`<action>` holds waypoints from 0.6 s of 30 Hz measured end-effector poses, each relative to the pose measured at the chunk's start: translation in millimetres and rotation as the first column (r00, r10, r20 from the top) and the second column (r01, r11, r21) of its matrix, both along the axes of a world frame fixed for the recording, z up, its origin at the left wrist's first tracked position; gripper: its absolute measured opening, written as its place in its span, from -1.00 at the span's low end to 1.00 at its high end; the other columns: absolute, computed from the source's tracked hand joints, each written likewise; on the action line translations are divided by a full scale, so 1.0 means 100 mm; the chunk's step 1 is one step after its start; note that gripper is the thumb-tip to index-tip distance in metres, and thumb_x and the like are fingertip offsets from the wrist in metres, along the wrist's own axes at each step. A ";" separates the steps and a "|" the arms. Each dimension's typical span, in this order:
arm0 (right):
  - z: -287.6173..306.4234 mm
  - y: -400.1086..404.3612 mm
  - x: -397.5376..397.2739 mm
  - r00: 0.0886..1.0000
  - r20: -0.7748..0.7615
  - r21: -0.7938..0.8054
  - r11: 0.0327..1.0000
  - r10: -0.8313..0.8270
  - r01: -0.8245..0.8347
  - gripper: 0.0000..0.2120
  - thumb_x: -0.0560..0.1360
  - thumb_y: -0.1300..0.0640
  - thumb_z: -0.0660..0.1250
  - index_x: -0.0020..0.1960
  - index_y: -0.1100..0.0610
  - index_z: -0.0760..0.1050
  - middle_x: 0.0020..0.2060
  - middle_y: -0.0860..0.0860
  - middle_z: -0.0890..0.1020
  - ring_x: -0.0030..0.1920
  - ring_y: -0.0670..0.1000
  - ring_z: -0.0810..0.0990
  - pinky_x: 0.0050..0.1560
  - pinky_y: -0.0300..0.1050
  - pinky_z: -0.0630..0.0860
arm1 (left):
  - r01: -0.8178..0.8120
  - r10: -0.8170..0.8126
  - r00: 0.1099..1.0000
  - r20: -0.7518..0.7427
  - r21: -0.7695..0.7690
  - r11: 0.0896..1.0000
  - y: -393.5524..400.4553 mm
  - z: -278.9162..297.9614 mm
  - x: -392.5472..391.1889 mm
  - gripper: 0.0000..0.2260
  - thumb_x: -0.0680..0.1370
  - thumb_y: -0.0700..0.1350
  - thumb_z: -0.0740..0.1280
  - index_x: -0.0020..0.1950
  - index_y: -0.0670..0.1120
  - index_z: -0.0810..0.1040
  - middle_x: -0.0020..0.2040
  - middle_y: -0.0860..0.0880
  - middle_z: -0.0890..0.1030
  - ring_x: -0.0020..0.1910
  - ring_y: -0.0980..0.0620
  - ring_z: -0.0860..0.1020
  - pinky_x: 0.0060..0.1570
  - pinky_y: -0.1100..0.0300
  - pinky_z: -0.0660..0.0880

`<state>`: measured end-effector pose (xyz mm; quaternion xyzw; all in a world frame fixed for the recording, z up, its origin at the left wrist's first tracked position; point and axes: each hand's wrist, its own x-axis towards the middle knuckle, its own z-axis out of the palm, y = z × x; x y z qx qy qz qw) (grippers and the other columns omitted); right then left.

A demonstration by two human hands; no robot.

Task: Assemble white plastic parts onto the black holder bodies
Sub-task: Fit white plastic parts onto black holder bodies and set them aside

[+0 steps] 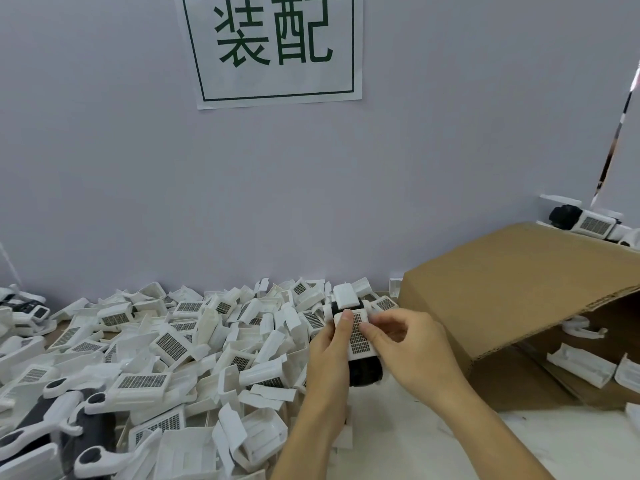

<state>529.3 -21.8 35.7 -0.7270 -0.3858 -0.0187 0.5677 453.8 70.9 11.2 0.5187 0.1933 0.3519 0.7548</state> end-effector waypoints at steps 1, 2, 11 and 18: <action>-0.01 0.00 0.00 1.000 -0.011 -0.015 1.000 -0.011 0.010 -0.87 0.47 -0.03 0.49 -0.22 -0.04 0.66 -0.31 -0.22 0.70 -0.24 -0.25 0.65 -0.23 -0.43 0.47 | -0.010 0.010 1.000 -0.013 0.004 1.000 0.00 -0.01 0.00 -0.67 0.56 0.16 0.35 0.03 -0.07 0.72 -0.07 -0.21 0.73 -0.19 -0.16 0.70 -0.40 0.09 0.58; -0.01 0.00 0.00 0.999 -0.025 -0.036 0.999 -0.024 0.023 -0.80 0.47 -0.09 0.47 -0.25 -0.01 0.66 -0.32 -0.20 0.70 -0.25 -0.23 0.65 -0.25 -0.41 0.46 | -0.024 0.024 0.999 -0.025 0.003 1.000 0.01 -0.02 0.01 -0.68 0.59 0.15 0.33 -0.01 -0.06 0.73 -0.09 -0.20 0.73 -0.23 -0.13 0.69 -0.40 0.11 0.56; 0.07 -0.04 -0.10 0.992 -0.112 -0.263 0.964 -0.055 0.024 -0.52 0.53 -0.29 0.28 -0.32 0.04 0.67 -0.39 -0.17 0.68 -0.29 -0.25 0.62 -0.32 -0.36 0.45 | -0.032 0.032 0.999 -0.019 0.000 0.999 0.02 -0.02 0.01 -0.61 0.63 0.17 0.25 -0.09 -0.05 0.74 -0.06 -0.22 0.72 -0.19 -0.13 0.68 -0.27 0.07 0.56; 0.11 0.04 -0.24 0.848 -0.519 -0.065 0.985 0.104 -0.161 -0.57 0.60 -0.22 0.23 -0.07 0.07 0.72 -0.17 -0.05 0.75 -0.09 -0.06 0.72 -0.09 -0.17 0.60 | 0.045 -0.046 0.999 0.019 0.056 0.997 -0.04 -0.03 0.01 -0.71 0.59 0.24 0.25 -0.12 0.19 0.73 -0.11 -0.04 0.75 -0.13 -0.03 0.73 -0.29 0.10 0.61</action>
